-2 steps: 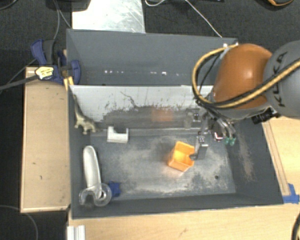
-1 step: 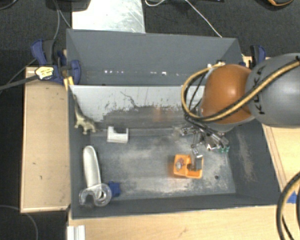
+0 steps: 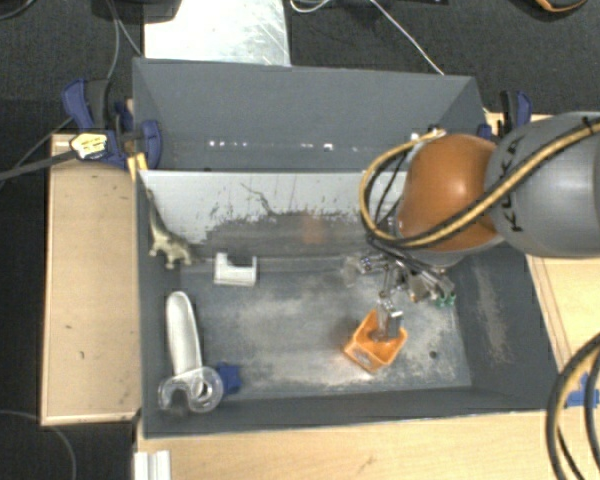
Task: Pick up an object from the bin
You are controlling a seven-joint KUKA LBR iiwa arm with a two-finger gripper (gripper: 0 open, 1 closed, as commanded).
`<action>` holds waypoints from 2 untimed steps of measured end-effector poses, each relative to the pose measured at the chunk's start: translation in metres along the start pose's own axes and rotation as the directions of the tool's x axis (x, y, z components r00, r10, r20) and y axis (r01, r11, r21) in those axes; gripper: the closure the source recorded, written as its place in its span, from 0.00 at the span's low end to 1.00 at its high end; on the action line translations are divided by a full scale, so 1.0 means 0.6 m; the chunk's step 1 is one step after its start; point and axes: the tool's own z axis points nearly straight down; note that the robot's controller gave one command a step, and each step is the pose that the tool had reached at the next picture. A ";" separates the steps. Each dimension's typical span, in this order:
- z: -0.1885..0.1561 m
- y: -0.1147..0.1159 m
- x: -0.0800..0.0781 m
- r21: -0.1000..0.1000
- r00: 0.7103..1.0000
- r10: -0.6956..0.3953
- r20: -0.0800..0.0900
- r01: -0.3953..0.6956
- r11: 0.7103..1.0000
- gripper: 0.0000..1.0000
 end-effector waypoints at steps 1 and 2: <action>-0.036 -0.005 -0.025 -0.002 0.997 -0.081 -0.002 0.081 0.997 0.00; 0.013 -0.070 0.092 0.002 1.000 -0.016 0.003 0.016 1.000 0.00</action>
Offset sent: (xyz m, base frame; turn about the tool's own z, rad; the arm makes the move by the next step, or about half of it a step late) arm -0.0405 -0.0560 -0.0091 -0.0207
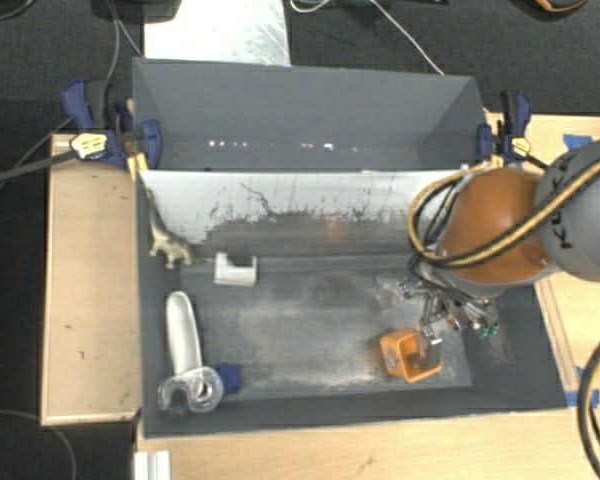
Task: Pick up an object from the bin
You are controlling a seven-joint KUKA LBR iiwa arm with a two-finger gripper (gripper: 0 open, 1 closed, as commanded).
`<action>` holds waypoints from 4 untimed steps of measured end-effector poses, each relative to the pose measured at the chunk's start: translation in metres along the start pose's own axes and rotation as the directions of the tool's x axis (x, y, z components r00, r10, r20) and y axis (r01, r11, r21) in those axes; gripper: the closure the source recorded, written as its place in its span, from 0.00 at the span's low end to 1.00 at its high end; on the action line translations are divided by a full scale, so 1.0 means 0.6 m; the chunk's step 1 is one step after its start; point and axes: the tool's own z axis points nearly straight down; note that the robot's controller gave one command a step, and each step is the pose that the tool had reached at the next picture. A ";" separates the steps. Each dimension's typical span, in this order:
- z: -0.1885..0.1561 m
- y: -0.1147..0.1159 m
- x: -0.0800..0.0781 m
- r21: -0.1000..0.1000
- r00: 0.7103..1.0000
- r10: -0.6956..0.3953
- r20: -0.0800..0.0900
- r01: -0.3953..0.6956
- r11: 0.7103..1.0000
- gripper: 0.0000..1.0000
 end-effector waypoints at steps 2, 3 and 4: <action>0.001 -0.007 -0.012 -0.003 1.000 0.006 -0.002 -0.006 1.000 1.00; -0.002 -0.006 -0.011 -0.003 1.000 0.006 -0.002 -0.006 1.000 1.00; -0.014 -0.006 -0.012 -0.003 1.000 0.007 -0.001 -0.007 1.000 1.00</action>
Offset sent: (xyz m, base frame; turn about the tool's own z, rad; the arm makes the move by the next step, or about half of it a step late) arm 0.0000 0.0000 0.0000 0.0000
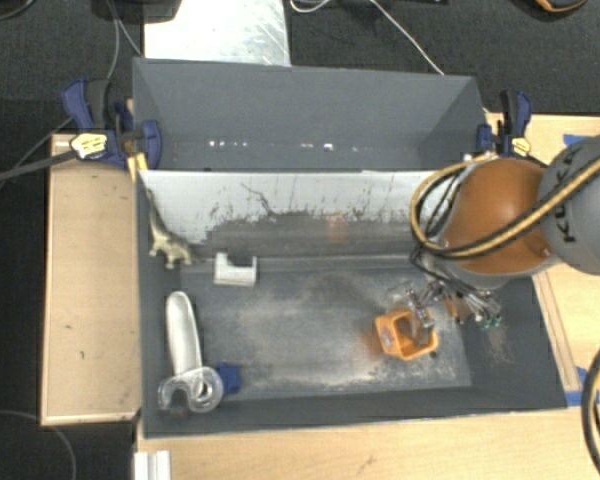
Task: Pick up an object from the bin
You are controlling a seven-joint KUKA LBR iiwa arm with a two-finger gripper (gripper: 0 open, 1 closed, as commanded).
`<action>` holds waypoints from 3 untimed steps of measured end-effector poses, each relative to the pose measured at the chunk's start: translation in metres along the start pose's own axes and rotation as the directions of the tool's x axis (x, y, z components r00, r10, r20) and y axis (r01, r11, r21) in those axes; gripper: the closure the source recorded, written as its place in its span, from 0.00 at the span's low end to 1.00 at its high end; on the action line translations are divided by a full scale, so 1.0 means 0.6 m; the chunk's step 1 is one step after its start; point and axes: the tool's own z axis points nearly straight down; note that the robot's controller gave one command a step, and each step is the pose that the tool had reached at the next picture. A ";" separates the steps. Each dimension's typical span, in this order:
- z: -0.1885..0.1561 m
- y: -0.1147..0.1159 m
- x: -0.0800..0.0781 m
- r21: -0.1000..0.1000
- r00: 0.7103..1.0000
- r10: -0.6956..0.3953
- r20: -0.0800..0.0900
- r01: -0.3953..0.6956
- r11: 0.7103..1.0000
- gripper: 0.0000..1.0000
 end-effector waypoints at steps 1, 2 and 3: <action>-0.015 0.000 0.000 0.000 1.000 0.001 -0.001 -0.001 1.000 1.00; -0.036 0.000 -0.001 0.001 1.000 0.002 0.002 -0.002 1.000 1.00; -0.049 0.000 -0.001 0.001 1.000 0.003 0.002 -0.003 1.000 1.00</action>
Offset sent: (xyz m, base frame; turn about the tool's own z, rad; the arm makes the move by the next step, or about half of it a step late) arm -0.0001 0.0001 0.0155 0.0000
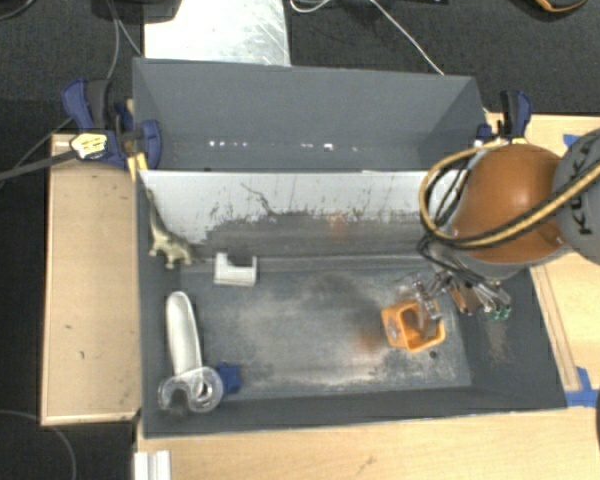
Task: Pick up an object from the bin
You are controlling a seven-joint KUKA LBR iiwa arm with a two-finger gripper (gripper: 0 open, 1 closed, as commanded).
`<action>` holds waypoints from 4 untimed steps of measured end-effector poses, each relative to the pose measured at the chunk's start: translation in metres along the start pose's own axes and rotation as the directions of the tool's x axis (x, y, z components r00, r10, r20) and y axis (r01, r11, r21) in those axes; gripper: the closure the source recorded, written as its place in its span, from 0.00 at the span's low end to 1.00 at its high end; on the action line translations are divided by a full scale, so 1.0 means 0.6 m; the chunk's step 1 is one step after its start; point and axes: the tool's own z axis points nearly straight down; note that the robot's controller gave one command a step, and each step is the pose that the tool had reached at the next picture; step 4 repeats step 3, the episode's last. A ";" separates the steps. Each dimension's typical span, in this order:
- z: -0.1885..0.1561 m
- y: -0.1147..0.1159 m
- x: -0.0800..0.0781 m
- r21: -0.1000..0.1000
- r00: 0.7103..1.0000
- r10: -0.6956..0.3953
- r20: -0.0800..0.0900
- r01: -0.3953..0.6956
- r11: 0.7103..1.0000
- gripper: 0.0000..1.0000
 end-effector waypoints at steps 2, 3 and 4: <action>-0.043 0.001 0.002 -0.003 1.000 0.003 -0.005 -0.003 1.000 1.00; -0.086 0.000 -0.001 -0.001 1.000 0.005 0.000 -0.005 1.000 1.00; -0.086 0.000 -0.001 -0.001 1.000 0.005 0.000 -0.005 1.000 1.00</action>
Offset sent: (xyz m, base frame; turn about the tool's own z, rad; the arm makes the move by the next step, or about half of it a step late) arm 0.0000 0.0000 0.0804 0.0000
